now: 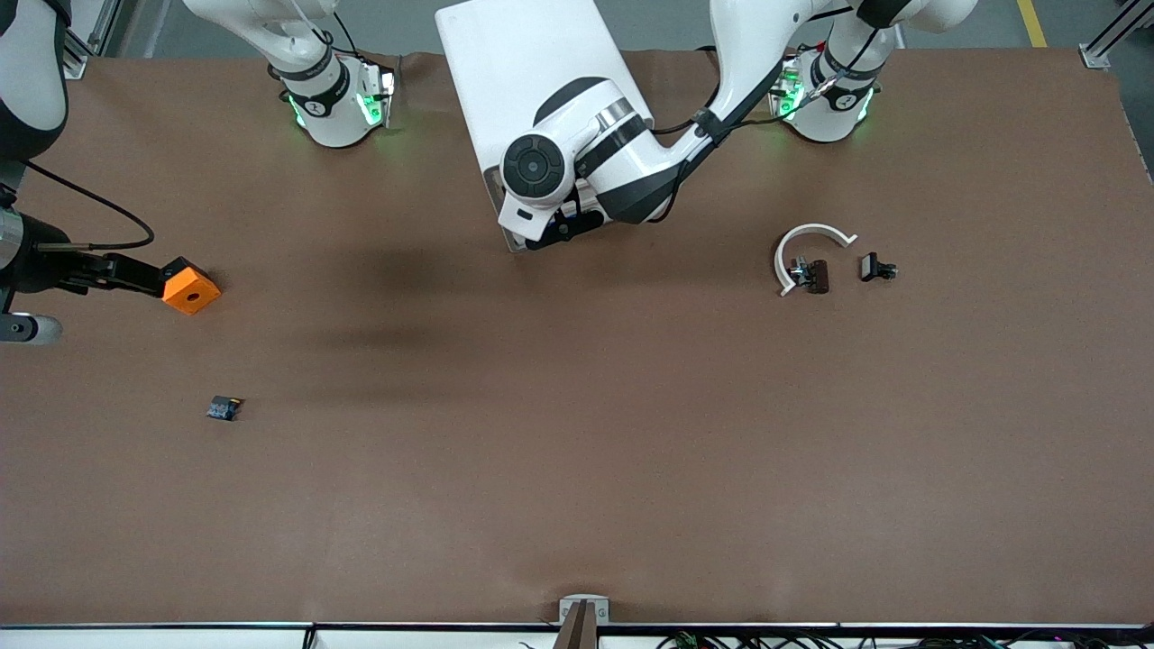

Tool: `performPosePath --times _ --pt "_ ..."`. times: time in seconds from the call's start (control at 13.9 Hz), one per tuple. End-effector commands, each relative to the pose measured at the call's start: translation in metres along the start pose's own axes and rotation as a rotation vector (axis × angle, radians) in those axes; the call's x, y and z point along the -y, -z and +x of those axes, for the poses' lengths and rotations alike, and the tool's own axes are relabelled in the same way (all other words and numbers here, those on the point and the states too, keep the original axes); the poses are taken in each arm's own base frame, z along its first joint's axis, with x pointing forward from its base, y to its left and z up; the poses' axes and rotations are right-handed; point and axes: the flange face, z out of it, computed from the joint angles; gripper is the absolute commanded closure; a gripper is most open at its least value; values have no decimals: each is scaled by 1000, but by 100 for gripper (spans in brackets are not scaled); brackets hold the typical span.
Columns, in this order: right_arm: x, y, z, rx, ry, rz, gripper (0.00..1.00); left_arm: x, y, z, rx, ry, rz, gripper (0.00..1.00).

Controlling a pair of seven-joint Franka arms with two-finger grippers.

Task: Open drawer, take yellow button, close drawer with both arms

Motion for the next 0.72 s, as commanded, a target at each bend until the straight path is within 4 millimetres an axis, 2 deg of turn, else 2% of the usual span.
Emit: performPosePath --times 0.0,0.07,0.14,0.29,0.43,0.5,0.58,0.65 --pt "-4 29 -4 -23 -7 -11 0 -5 1 -9 33 23 -14 0" --pt "-6 35 -6 -30 -12 -11 0 -3 6 0 27 36 -21 0" --pt "-11 38 -6 -34 -14 -4 0 3 17 18 12 65 -37 0" --pt "2 50 -15 -50 -9 -11 0 19 50 65 -28 134 -88 0" --pt "19 61 -21 -79 22 -26 0 41 84 109 -126 189 -118 0" --pt "20 67 -25 -94 23 -19 0 50 98 123 -174 196 -125 0" --pt "21 84 -38 -126 27 -5 0 62 109 142 -216 210 -124 0" --pt "20 92 -47 -133 27 -2 0 80 132 152 -297 194 -113 0"
